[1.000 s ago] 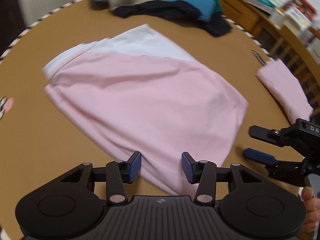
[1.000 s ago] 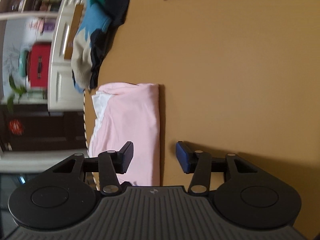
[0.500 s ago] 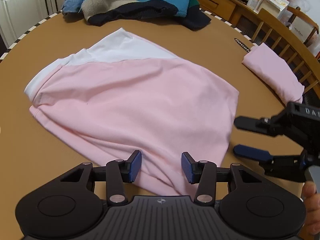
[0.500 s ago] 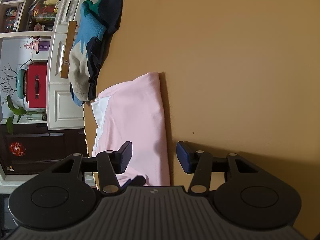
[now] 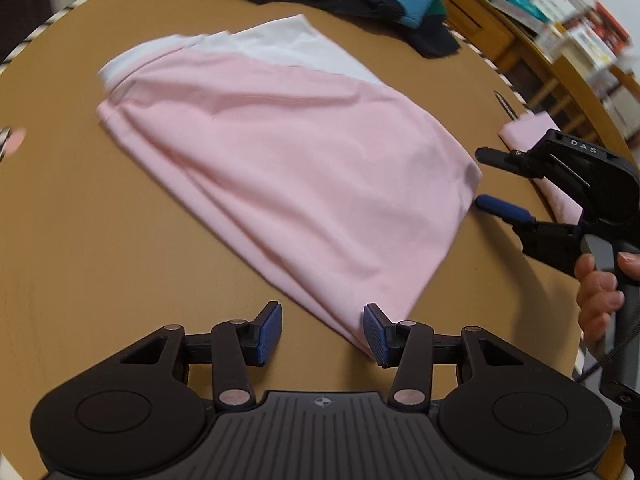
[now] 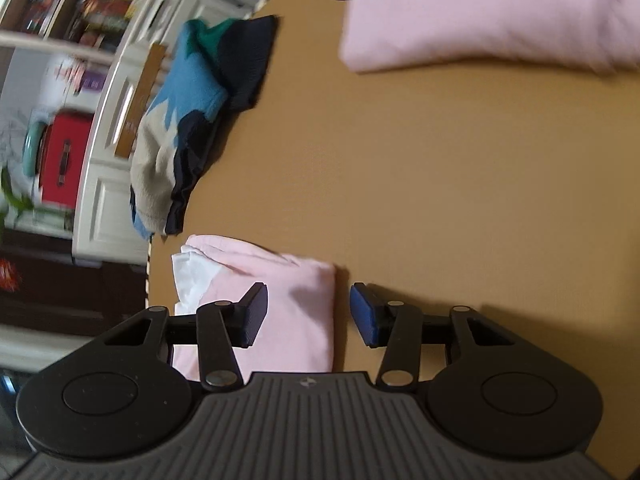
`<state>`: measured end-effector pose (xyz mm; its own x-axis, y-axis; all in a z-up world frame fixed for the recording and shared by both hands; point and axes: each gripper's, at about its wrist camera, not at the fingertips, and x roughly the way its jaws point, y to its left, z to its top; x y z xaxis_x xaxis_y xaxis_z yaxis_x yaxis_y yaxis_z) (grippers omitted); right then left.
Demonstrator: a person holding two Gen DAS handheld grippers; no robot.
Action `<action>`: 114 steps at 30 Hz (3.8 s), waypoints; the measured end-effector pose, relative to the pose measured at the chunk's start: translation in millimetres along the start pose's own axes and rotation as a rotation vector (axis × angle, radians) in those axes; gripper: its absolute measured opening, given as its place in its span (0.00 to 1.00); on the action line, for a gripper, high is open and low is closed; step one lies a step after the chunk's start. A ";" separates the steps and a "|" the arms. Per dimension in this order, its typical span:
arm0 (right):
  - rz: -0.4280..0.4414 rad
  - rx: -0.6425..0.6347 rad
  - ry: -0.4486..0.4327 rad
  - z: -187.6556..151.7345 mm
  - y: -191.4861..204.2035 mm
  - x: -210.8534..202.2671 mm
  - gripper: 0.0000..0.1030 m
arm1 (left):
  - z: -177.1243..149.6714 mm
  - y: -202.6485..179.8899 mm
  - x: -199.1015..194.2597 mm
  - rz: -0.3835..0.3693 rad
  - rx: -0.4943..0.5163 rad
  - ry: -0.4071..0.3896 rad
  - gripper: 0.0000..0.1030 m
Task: Fold clothes
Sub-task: 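Move both grippers to the shirt's folded end and close the right gripper on it, then grasp the shirt end with both grippers and fold it over onto the shirt, then press the new fold with both grippers and open them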
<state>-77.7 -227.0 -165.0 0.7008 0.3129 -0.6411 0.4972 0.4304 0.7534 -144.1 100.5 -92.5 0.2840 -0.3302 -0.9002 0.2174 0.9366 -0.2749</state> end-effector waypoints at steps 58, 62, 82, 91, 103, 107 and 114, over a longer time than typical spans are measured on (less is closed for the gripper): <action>0.043 -0.382 0.480 50.3 13.0 -13.1 0.08 | -108.1 -9.6 0.3 -0.194 -1.305 -0.240 0.07; 0.031 -0.321 0.547 45.8 6.3 -36.3 0.08 | -128.3 -19.3 -23.8 -0.201 -1.347 -0.183 0.07; 0.090 -0.264 0.479 66.8 134.3 49.7 0.08 | 4.8 50.2 -57.8 -0.168 -1.450 -0.311 0.07; -0.061 -0.249 0.451 47.4 139.6 128.2 0.08 | 35.0 101.9 -1.6 -0.114 -1.536 -0.235 0.07; -0.058 -0.400 0.359 67.7 165.3 122.2 0.36 | 39.7 138.8 -13.8 -0.269 -1.636 -0.273 0.54; 0.114 -0.693 0.290 61.3 184.8 78.2 0.25 | 43.8 132.9 -56.9 -0.226 -1.355 -0.478 0.56; 0.157 -1.183 0.377 -29.9 177.4 80.3 0.14 | 61.8 32.4 -8.7 -0.020 -0.585 -0.399 0.16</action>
<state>51.5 -100.2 -87.2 0.4240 0.5680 -0.7054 -0.4788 0.8017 0.3577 -81.9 126.5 -72.7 0.6300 -0.2612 -0.7313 -0.2793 0.8025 -0.5273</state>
